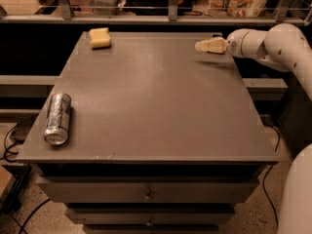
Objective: Move rxbar chocolate near redbull can
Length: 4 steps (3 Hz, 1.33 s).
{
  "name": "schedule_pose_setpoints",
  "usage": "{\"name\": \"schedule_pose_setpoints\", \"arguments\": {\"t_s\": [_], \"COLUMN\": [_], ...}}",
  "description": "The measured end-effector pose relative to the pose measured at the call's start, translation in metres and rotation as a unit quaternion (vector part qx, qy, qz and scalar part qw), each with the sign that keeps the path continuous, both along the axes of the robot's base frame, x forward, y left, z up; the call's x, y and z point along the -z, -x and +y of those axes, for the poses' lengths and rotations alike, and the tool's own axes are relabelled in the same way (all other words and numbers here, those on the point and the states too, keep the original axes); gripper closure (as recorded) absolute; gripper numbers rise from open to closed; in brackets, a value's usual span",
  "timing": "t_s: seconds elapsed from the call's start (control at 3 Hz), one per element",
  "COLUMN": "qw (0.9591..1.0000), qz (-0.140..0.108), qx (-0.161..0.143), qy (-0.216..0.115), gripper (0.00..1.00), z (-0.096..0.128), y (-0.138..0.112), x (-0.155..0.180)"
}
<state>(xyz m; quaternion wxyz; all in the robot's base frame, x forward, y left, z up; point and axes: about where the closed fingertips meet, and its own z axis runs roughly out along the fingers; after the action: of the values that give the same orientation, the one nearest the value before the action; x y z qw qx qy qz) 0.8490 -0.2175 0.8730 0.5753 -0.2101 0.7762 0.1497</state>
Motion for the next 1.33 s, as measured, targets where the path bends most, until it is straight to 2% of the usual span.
{"name": "schedule_pose_setpoints", "arguments": {"t_s": [1.33], "qw": [0.9994], "qz": [0.018], "qx": [0.011], "qy": [-0.028], "gripper": [0.0], "z": [0.003], "y": [-0.012], "x": [0.028]}}
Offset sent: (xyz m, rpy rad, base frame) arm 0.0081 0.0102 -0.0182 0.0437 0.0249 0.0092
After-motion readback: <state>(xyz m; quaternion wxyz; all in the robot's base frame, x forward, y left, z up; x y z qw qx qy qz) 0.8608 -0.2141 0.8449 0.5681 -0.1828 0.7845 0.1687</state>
